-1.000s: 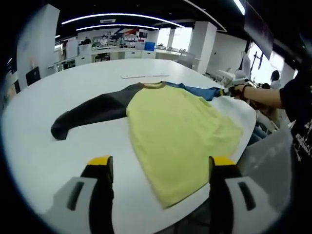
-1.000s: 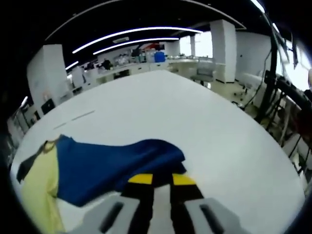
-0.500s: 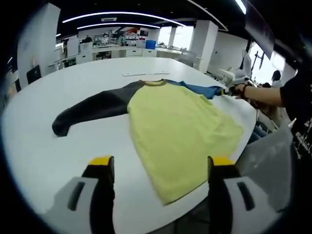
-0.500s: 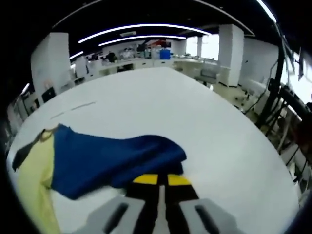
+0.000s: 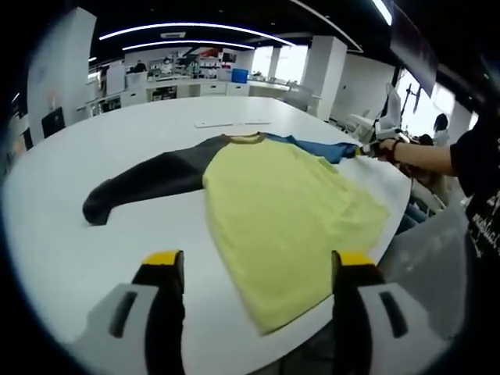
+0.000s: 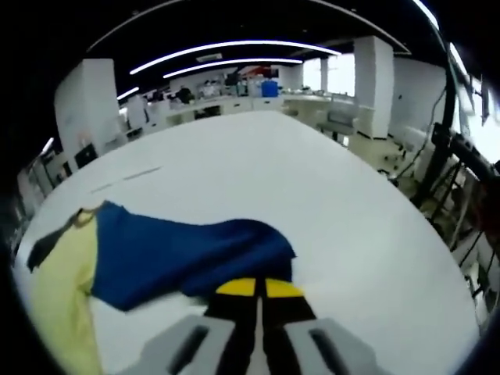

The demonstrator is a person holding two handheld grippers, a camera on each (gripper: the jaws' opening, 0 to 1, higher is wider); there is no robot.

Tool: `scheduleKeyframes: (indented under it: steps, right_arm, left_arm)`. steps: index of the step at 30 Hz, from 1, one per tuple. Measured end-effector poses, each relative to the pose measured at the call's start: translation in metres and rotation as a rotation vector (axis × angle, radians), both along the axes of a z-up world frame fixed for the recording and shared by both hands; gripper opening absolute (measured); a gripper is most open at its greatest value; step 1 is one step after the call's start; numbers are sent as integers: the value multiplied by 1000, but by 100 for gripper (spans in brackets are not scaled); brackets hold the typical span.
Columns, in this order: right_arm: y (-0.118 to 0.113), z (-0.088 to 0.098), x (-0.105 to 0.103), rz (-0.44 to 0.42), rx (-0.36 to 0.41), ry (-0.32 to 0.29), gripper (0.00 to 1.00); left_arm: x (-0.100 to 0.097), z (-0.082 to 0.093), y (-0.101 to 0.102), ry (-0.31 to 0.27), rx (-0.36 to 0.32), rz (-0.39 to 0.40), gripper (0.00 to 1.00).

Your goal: Fold the garment on the visible template until the final outline fits inside the template.

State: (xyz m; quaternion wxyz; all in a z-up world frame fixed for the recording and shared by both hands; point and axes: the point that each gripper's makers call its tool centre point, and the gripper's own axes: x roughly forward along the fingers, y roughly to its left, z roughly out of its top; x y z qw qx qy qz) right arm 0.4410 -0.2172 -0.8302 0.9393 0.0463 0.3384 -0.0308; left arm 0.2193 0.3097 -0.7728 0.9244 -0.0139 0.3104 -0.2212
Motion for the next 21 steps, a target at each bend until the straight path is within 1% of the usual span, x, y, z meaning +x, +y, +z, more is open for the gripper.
scheduleKeyframes:
  steps: [2, 8, 10, 11, 12, 13, 17, 21]
  right_arm:
    - [2, 9, -8, 1, 1, -9, 0]
    - [-7, 18, -17, 32, -1, -2, 0]
    - [-15, 20, -16, 41, -3, -2, 0]
    - [-25, 20, -11, 46, -5, -2, 0]
    - [-29, 21, -10, 47, -5, -2, 0]
    - [-16, 29, -24, 48, -4, -4, 0]
    - [-20, 36, -31, 51, -8, -9, 0]
    - [-20, 38, -41, 63, -24, 5, 0]
  left_arm:
    - [2, 1, 0, -7, -1, -2, 74]
    - [3, 4, -5, -26, -1, -21, 73]
    - [3, 3, -5, -24, 1, -25, 73]
    - [3, 3, -5, -25, 2, -26, 73]
    - [3, 3, -5, -25, 1, -28, 73]
    - [3, 4, -5, -27, 1, -28, 73]
    - [5, 5, -6, -34, -2, -31, 73]
    - [5, 5, -6, -35, -4, -36, 73]
